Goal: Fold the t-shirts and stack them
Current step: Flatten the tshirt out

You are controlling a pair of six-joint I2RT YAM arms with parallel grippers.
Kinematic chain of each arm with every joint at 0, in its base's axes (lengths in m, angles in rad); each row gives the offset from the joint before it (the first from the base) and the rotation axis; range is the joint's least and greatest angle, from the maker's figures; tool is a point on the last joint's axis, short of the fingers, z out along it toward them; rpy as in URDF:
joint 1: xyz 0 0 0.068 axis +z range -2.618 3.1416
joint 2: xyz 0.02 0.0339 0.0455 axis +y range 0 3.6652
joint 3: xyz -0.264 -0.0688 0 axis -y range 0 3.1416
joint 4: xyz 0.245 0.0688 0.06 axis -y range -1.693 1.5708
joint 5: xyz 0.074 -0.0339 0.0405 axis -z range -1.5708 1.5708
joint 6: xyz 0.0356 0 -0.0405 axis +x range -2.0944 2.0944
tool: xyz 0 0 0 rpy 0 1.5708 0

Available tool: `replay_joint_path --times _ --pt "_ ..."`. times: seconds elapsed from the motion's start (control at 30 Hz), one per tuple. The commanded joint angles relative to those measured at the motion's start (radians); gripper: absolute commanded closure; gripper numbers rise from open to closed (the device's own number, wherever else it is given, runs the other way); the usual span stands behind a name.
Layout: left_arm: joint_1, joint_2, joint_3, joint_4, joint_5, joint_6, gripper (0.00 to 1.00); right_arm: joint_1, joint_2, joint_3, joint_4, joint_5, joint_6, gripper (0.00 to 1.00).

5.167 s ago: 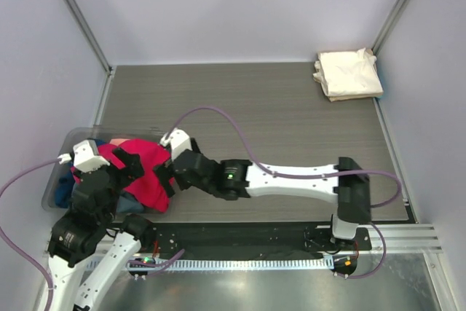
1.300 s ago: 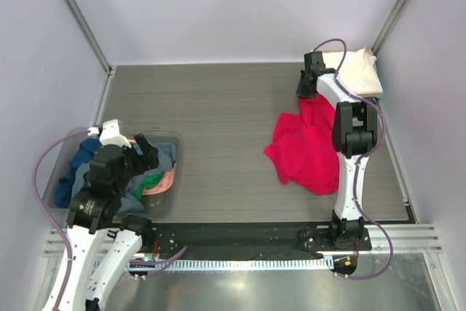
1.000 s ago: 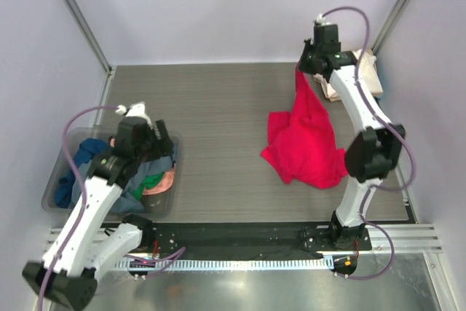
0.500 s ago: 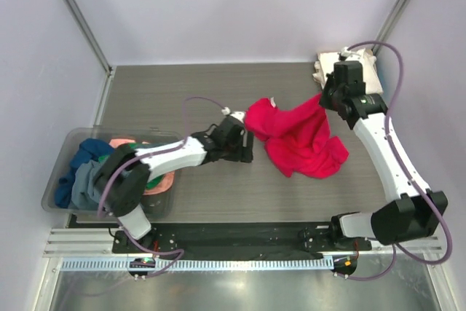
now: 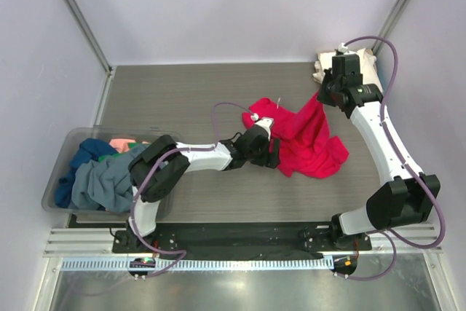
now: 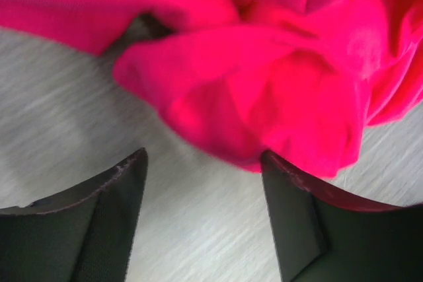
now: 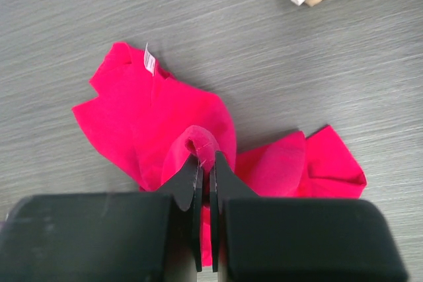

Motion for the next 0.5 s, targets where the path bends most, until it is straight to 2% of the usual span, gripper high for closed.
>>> replay_joint_path --times 0.0,0.03,0.1,0.13,0.27,0.3,0.37,0.4,0.47 --pt "-0.004 0.050 0.061 0.067 -0.014 0.009 0.31 -0.004 0.008 0.021 0.031 -0.023 0.004 0.99" --pt "-0.006 0.065 0.070 0.067 -0.015 0.009 0.49 -0.004 0.009 0.018 0.033 -0.025 0.002 0.99" --pt "-0.004 0.085 0.090 0.051 -0.022 0.008 0.75 -0.005 0.014 0.016 0.036 -0.023 -0.001 0.99" --pt "-0.004 0.081 0.107 0.034 -0.024 0.008 0.98 -0.005 0.014 0.015 0.036 -0.020 -0.003 0.99" --pt "-0.004 -0.046 0.145 -0.159 -0.116 0.015 1.00 -0.014 -0.003 0.018 0.034 0.003 -0.004 0.99" --pt "-0.006 -0.118 0.168 -0.299 -0.164 0.044 1.00 -0.020 -0.008 0.019 0.031 0.007 -0.001 0.99" --pt "-0.009 -0.209 0.208 -0.428 -0.237 0.073 1.00 -0.036 -0.029 0.028 0.026 0.014 0.017 0.99" --pt "-0.011 -0.303 0.214 -0.527 -0.316 0.090 1.00 -0.054 -0.035 0.034 0.022 0.017 0.025 0.99" --pt "-0.012 -0.394 0.229 -0.612 -0.391 0.135 1.00 -0.073 -0.072 0.051 0.007 0.017 0.049 0.99"
